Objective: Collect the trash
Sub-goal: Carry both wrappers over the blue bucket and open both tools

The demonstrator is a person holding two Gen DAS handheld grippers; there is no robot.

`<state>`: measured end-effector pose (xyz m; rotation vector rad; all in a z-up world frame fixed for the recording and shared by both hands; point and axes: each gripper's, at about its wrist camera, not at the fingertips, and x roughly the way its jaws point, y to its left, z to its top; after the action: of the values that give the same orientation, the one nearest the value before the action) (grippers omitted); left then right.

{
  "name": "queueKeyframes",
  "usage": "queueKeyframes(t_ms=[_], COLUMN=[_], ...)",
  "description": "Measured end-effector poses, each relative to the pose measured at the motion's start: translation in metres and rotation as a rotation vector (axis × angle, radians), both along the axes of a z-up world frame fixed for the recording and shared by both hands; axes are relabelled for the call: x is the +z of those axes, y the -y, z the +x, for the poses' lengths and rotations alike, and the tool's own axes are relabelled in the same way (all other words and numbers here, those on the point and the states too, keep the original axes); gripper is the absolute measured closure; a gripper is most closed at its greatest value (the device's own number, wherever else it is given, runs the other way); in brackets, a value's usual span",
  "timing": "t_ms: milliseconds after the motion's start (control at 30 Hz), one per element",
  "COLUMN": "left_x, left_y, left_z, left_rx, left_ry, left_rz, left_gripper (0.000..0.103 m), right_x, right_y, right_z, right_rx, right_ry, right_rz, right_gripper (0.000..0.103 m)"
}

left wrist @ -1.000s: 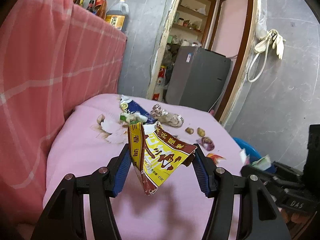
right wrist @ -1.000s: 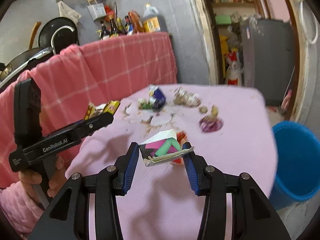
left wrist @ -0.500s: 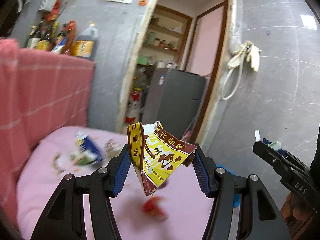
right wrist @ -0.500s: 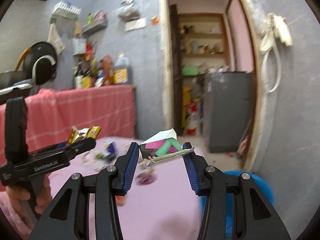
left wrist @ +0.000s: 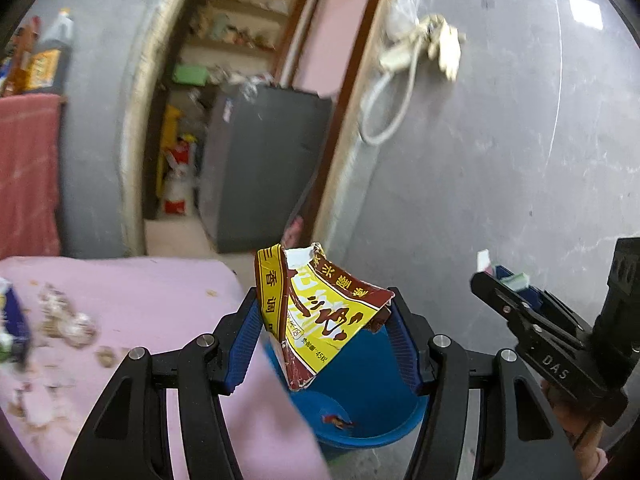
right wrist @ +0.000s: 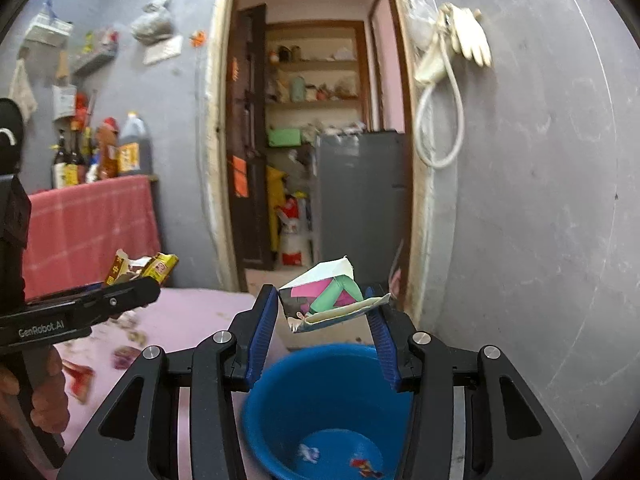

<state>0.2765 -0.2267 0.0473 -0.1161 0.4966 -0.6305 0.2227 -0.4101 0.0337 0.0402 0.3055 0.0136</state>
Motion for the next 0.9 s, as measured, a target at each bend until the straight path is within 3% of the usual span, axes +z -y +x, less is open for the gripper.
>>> queueKeyframes(t_ms=[433,700,900], left_x=[-0.059,-0.066,-0.059], left_y=[0.052,0.056,0.044], left_z=[0.070,0.073,0.067], left_rx=[-0.052,-0.063,-0.037], left_ry=[-0.294,-0.312,-0.291], left_rz=[0.070,0.072,0.027], left_gripper=[0.048,0.037,0.036], right_x=[-0.066,-0.069,-0.056], right_y=[0.044,0.055,0.054], right_z=[0.037,0.038,0.028], right_rx=[-0.021,-0.041,-0.062], right_ry=[-0.198,-0.214,-0.159], right_rz=[0.125,0.160,0.153], right_gripper=[0.055,0.050,0.033])
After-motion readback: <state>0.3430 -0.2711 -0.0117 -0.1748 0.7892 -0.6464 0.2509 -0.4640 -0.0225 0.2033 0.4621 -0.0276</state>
